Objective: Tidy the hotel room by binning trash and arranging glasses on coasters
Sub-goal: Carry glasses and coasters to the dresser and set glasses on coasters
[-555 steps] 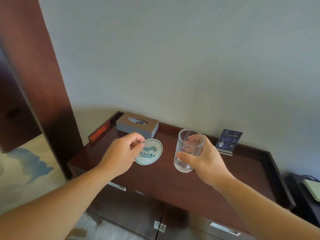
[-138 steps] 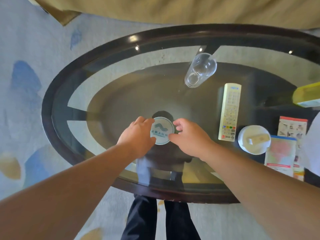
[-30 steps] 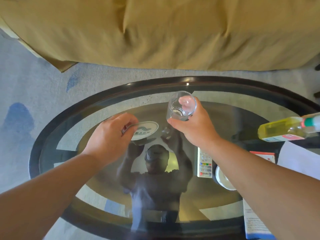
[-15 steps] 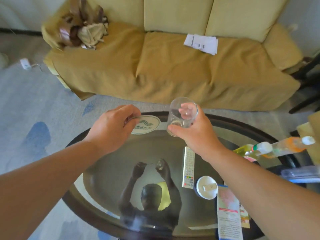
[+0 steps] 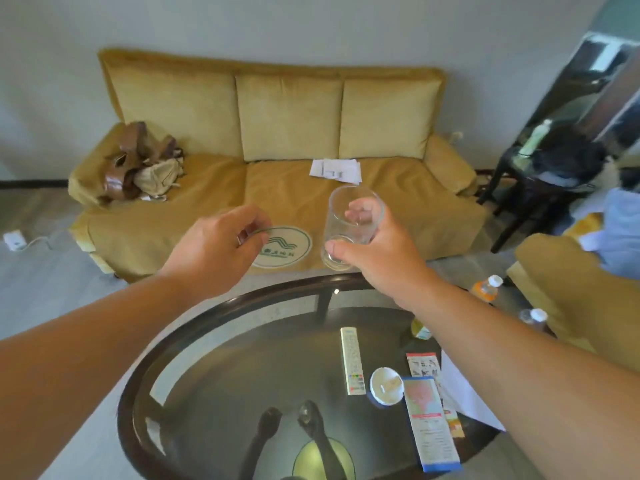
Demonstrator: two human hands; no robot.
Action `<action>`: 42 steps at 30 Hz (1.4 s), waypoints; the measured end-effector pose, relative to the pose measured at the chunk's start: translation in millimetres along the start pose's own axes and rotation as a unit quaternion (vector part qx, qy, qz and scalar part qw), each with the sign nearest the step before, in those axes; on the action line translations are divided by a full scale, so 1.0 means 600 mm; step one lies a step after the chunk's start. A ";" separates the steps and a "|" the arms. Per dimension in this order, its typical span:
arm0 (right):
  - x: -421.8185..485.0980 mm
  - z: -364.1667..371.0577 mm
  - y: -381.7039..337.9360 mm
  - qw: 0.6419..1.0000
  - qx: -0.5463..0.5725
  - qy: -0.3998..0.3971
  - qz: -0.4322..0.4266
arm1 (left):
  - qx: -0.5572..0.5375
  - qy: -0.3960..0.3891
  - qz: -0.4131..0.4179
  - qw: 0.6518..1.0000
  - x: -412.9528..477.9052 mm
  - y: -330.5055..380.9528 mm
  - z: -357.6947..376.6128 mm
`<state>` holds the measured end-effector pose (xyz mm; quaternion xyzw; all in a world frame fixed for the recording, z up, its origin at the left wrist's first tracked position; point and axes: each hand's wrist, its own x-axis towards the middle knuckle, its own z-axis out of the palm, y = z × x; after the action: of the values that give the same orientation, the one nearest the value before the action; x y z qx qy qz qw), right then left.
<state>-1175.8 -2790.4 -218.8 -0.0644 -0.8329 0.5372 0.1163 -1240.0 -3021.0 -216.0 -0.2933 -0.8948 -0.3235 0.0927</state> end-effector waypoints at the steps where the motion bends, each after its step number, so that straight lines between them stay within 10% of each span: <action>1: -0.015 -0.005 -0.013 1.000 -0.001 0.014 -0.001 | -0.005 -0.005 0.014 1.000 -0.003 0.010 -0.013; 18: -0.354 -0.194 -0.124 0.967 -0.011 0.251 0.051 | -0.093 -0.062 0.222 0.969 -0.053 0.287 -0.031; 42: -1.129 -0.624 -0.083 0.818 -0.125 0.533 0.177 | -0.285 -0.217 0.510 0.782 -0.415 1.031 0.270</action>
<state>-422.9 -2638.7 -109.8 -0.5009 -0.6753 0.3214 0.4356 -672.5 -2651.5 -105.3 -0.7824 -0.4782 -0.3969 -0.0407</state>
